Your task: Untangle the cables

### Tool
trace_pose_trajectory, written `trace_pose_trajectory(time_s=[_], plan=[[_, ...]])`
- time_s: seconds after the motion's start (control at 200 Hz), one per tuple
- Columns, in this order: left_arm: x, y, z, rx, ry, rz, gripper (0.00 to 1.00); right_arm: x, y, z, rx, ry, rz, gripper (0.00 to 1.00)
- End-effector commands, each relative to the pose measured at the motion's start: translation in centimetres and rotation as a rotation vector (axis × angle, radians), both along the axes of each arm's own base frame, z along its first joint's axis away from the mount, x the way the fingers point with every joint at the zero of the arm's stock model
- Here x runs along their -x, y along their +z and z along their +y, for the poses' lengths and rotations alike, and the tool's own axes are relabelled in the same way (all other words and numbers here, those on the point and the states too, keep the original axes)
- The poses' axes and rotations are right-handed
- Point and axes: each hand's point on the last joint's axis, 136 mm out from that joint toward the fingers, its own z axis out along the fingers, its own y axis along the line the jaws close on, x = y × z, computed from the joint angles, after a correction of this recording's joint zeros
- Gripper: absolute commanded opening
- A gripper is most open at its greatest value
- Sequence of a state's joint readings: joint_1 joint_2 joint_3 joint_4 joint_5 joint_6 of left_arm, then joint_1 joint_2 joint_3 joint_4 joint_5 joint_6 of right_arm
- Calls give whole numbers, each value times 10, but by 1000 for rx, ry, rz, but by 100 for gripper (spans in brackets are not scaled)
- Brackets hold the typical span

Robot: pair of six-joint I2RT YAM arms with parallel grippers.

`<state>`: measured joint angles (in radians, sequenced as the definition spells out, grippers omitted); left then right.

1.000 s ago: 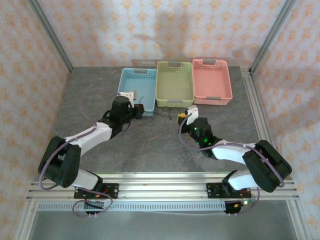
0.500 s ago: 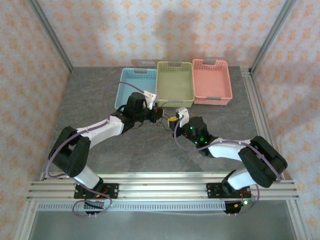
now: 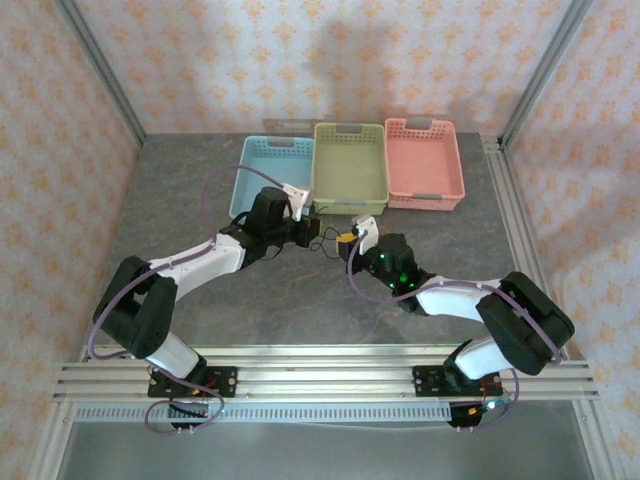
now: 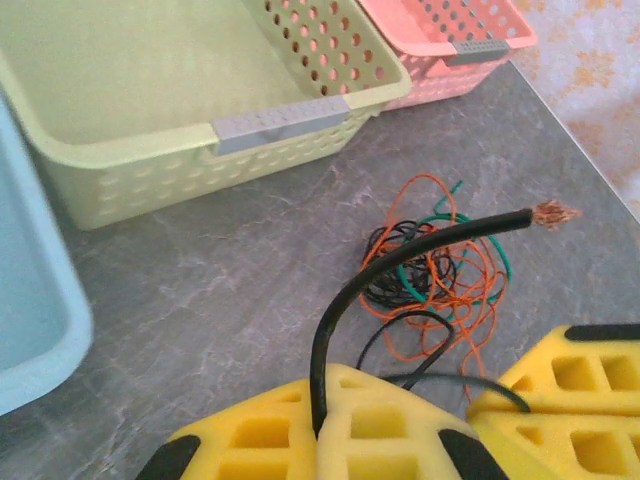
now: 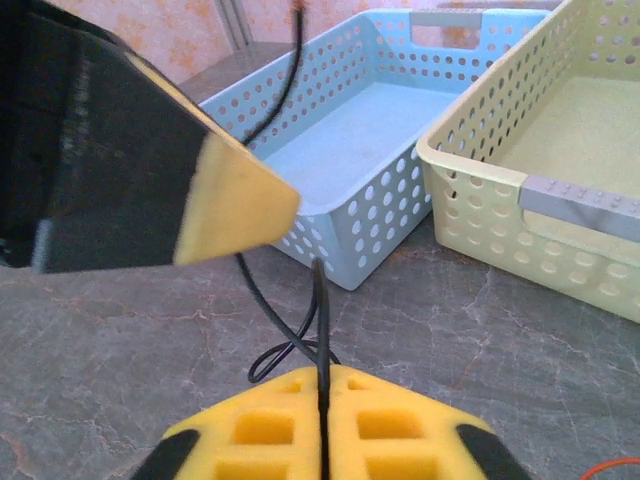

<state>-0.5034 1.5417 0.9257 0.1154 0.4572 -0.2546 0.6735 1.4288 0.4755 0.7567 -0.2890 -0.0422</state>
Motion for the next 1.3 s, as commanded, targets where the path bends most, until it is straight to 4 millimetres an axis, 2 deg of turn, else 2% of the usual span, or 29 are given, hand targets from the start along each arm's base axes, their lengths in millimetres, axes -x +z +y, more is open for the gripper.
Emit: trace_pose_trajectory(time_s=[0.0, 0.055, 0.11, 0.25, 0.33, 0.415, 0.586, 0.736, 0.826, 0.896, 1.006, 1.191, 1.296], plan=[[-10, 26, 12, 19, 85, -50, 0, -7, 21, -6, -35, -60, -77, 49], [-9, 44, 12, 40, 90, -67, 0, -8, 22, -11, -38, -87, -92, 56], [-8, 73, 18, 68, 125, -113, 0, -10, 26, -17, -40, -122, -110, 60], [-4, 153, 33, 105, 188, -224, 0, -11, 36, -32, -51, -192, -161, 61], [-5, 191, 43, 102, 235, -258, 0, -10, 42, -41, -66, -226, -191, 62], [-11, 227, 65, 84, 354, -303, 0, -11, 45, -51, -67, -276, -212, 63], [-23, 281, 99, 65, 532, -372, 0, -12, 39, -45, -49, -247, -191, 63], [-41, 303, 131, 48, 674, -394, 0, -13, 37, -45, -39, -250, -182, 63], [-57, 301, 146, 20, 738, -378, 0, -14, 37, -46, -37, -257, -182, 63], [-72, 287, 160, -18, 808, -343, 0, -14, 36, -43, -36, -246, -176, 63], [-100, 253, 172, -36, 870, -287, 0, -14, 34, -42, -27, -241, -166, 63], [-138, 183, 167, -120, 887, -204, 0, -15, 32, -41, -23, -239, -162, 63], [-155, 144, 156, -161, 840, -151, 0, -15, 31, -38, -20, -225, -154, 63]])
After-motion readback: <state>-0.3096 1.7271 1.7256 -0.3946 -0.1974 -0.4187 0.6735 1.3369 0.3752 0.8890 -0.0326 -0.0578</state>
